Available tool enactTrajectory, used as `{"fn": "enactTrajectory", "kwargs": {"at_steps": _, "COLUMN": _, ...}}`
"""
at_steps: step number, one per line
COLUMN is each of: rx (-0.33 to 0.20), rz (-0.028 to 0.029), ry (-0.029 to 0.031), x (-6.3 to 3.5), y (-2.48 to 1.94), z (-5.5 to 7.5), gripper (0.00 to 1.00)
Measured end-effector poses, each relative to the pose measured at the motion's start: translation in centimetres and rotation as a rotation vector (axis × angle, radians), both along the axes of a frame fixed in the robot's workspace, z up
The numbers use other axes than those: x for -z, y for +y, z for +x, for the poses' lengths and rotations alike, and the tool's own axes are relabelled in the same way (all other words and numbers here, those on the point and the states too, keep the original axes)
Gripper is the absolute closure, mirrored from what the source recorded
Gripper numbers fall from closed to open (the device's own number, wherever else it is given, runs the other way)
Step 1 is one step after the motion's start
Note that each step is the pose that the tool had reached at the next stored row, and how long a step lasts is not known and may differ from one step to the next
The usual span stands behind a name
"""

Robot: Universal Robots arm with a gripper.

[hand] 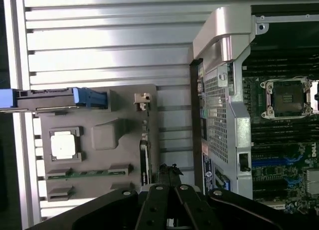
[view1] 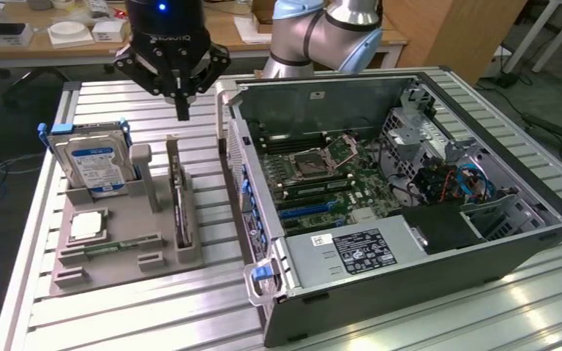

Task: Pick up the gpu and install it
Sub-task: 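Reach for the gpu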

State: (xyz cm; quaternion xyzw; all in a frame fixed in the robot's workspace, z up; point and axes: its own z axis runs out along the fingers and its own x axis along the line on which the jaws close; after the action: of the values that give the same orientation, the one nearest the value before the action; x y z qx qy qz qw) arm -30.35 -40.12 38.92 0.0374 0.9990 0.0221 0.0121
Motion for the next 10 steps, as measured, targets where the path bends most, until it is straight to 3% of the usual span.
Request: {"fn": "enactTrajectory", "kwargs": {"at_steps": 10, "rx": 0.0, "rz": 0.0, "ry": 0.0007, "x": 0.14, "y": -0.07, "z": -2.8, "gripper": 0.9}}
